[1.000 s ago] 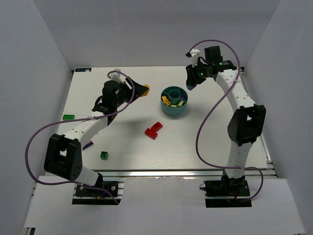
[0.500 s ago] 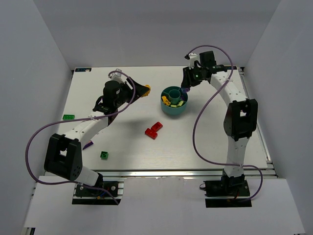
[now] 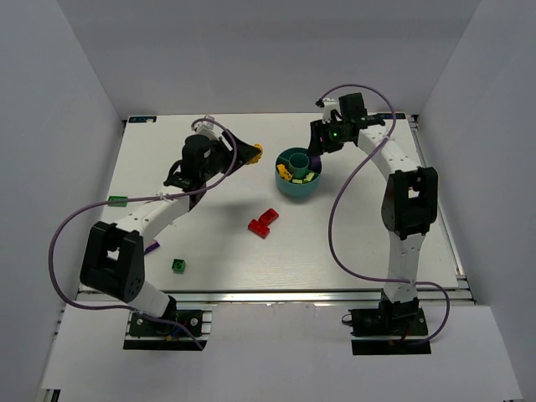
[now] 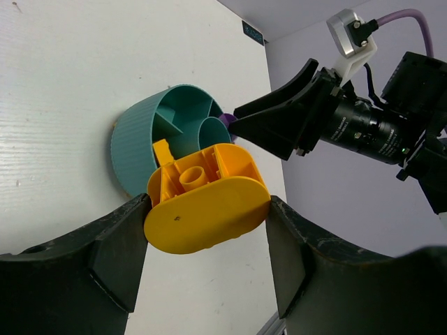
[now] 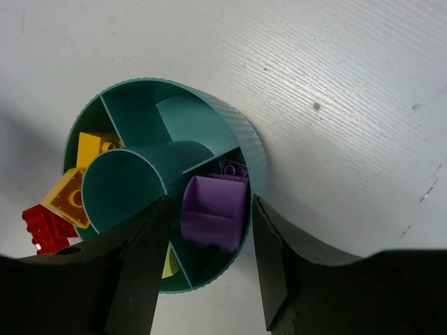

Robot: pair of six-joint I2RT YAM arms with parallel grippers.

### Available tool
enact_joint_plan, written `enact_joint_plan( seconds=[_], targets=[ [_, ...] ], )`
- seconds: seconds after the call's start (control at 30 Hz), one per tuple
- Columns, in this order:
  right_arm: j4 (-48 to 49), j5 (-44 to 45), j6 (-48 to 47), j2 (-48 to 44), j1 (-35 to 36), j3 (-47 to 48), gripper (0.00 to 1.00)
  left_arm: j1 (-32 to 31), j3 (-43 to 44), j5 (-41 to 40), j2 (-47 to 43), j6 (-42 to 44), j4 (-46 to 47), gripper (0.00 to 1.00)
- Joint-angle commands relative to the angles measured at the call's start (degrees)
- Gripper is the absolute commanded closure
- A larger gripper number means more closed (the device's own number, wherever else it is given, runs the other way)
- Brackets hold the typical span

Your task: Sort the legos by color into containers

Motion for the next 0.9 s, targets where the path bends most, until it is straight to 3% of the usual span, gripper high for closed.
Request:
enact_joint_plan(
  seconds=[0.0, 0.17, 0.33, 0.5, 0.87],
  targets=[
    [1.60, -0.92, 0.01, 0.05, 0.09, -0.50, 0.43, -0.61, 3.78, 1.40, 1.19, 0.84, 0.90, 1.00],
    [1.60, -0.49, -0.43, -0.91, -0.18, -0.15, 0.34, -0.96, 6.42, 2.81, 4.61, 0.84, 1.34, 1.00],
    [0.72, -0.92, -2.53, -3.11, -1.49, 0.73, 0.31, -1.57, 8.53, 4.57, 9.18, -0.04, 3.54, 1.00],
    [-1.04, -6.45, -9.39, -6.01, -3.95, 0.38, 0.16, -2.71, 11.87, 7.02, 14.98, -0.13, 4.24, 1.00],
    [1.42, -13.05, -11.33, -10.84, -6.86, -5.42, 0.24, -4.82, 22.24, 7.12, 23.86, 8.30, -3.92, 1.00]
  ],
)
